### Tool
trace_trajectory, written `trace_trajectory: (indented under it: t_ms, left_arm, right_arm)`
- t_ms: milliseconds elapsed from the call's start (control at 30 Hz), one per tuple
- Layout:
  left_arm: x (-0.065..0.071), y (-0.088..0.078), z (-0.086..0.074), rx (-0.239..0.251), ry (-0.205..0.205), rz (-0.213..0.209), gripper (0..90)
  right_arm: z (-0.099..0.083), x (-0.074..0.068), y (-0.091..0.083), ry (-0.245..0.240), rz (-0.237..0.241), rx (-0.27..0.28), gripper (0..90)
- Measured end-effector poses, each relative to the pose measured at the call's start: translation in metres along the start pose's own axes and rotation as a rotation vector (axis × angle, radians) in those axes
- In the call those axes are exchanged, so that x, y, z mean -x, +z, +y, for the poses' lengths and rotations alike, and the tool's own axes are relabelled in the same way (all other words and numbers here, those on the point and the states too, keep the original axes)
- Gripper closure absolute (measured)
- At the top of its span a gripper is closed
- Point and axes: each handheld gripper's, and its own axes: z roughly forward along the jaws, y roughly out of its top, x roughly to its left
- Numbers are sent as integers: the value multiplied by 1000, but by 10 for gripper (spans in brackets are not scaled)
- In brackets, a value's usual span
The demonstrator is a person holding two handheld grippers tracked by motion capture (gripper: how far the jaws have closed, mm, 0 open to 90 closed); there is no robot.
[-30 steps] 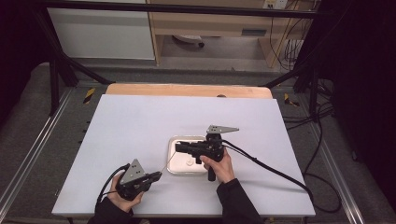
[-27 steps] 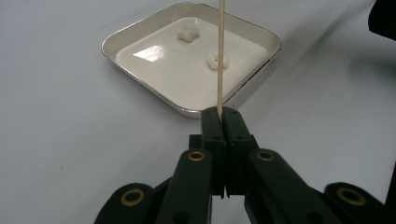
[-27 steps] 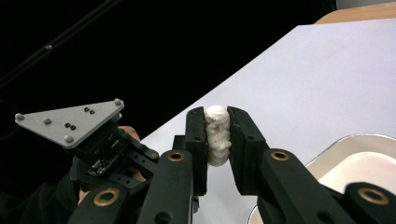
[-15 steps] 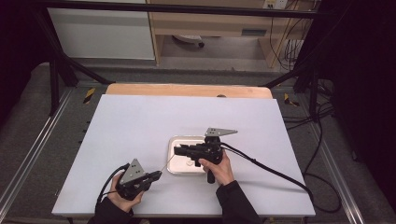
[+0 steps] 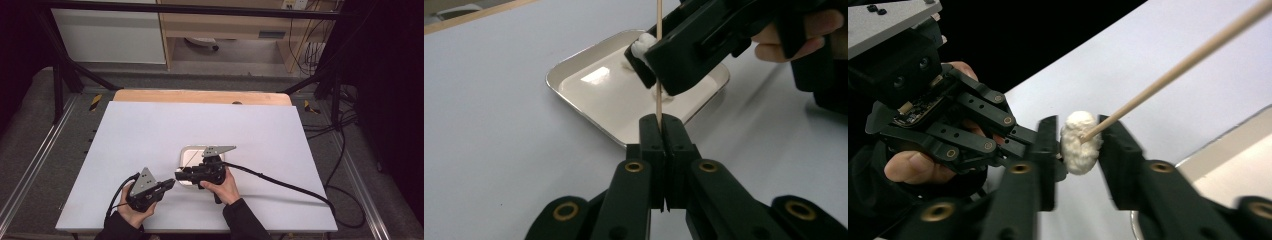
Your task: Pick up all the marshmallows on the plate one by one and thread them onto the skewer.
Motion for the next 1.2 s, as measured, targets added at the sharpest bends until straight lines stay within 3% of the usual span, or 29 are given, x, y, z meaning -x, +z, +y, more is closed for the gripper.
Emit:
trace_trajectory:
  t_ms: [33,67,100,167,267,433,533,633,933,1200]
  left_arm:
    - [-1,0,-1,0,-15,-3,889]
    - [-1,-2,-2,-11,-33,6,889]
    - [-4,-1,-1,12,-19,-15,889]
    - [-5,-3,-3,-9,-49,10,888]
    - [-6,-3,-4,-17,-52,9,888]
    - [-8,-2,-6,-34,-62,7,887]
    - [-9,-2,-7,-44,-70,6,886]
    - [-9,-1,-8,-50,-75,6,886]
    - [-10,0,-9,-62,-81,0,886]
    - [-11,-1,-10,-59,-85,-5,885]
  right_arm:
    - [0,-1,-1,-13,-28,3,536]
    - [1,-1,-2,-21,-42,-1,519]
    - [1,-2,-4,-28,-52,-7,492]
    - [2,-3,-6,-59,-92,-12,401]
    - [2,-3,-12,-110,-172,-21,266]
    - [1,7,-25,-131,-282,-37,178]
    - [-2,14,-31,-156,-354,-77,186]
    - [-7,22,-31,-172,-391,-131,247]
    - [-22,35,-23,-186,-419,-252,476]
    - [-26,38,-19,-212,-421,-249,609]
